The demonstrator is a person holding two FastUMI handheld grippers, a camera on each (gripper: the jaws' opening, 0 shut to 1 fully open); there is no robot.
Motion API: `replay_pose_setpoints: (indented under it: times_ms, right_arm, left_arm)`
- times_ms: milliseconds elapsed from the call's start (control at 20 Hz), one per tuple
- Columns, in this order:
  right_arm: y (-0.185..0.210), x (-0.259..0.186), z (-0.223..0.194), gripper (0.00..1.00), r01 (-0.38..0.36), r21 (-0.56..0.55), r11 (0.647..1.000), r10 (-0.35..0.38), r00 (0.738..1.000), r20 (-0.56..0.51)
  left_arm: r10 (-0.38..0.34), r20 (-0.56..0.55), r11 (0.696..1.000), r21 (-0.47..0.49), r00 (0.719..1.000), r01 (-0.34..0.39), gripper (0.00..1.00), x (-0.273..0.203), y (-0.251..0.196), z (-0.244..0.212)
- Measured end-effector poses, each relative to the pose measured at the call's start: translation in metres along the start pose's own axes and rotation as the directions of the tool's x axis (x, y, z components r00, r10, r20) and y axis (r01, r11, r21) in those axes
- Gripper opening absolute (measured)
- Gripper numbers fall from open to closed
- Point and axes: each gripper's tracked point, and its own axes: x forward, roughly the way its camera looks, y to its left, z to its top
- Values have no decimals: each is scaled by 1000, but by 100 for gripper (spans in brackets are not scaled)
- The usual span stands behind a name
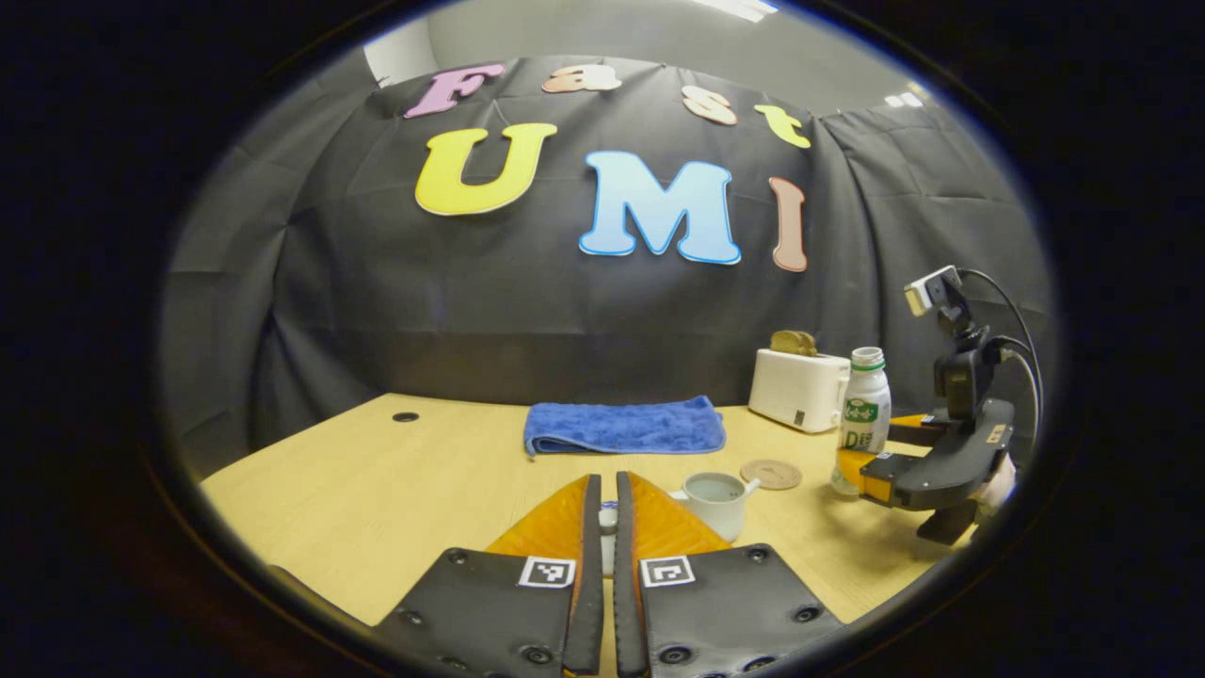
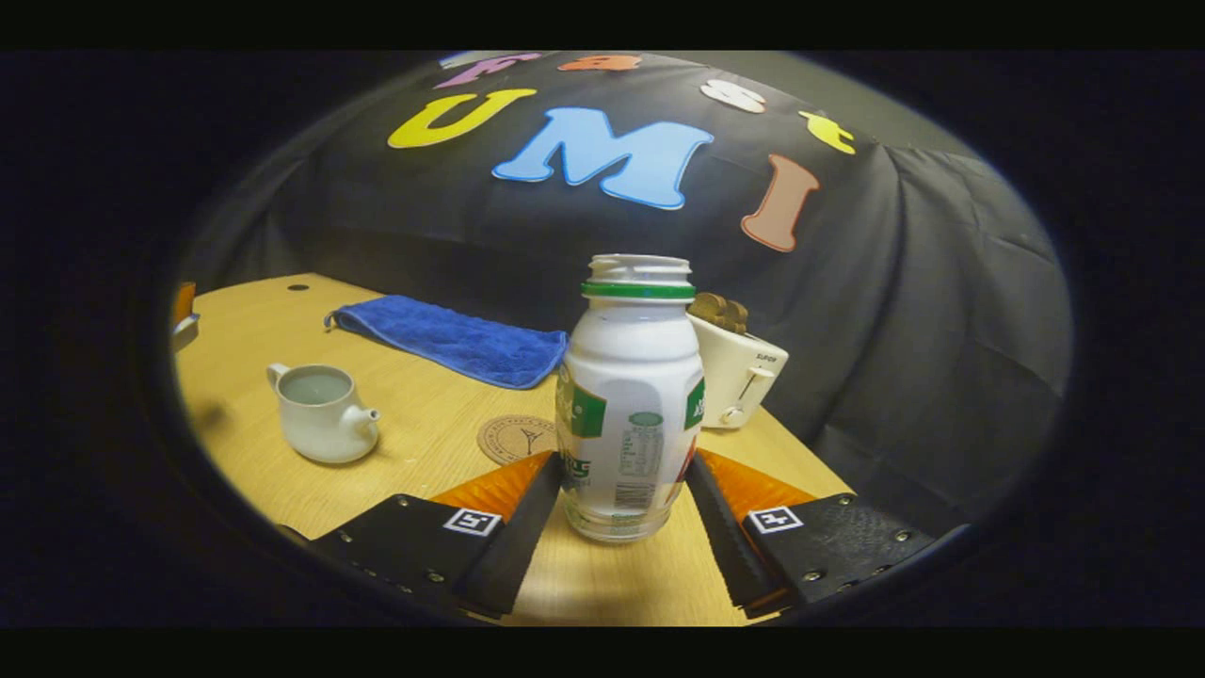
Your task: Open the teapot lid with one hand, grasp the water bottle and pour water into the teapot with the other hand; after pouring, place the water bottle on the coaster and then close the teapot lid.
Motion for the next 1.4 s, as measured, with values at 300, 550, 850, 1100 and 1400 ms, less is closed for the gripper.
replay_pose_setpoints:
  times_ms: [300,550,850,1100,1400]
  right_arm:
    - [-1,-4,18,80,107,-249,963,-95,994,59]
    - [10,-6,33,81,152,-400,904,-111,986,124]
    - [29,-6,39,81,182,-560,808,-108,981,163]
    - [40,-4,36,81,198,-672,714,-106,979,175]
    - [41,1,34,81,205,-784,586,-104,978,178]
  left_arm:
    - [21,5,1000,-12,1000,-21,15,-1,17,3]
    - [44,8,999,-17,999,-44,15,-4,32,8]
    - [62,19,998,-24,998,-61,15,-9,43,13]
    - [80,32,996,-36,996,-79,15,-13,55,20]
    - [98,37,994,-50,994,-96,15,-15,67,23]
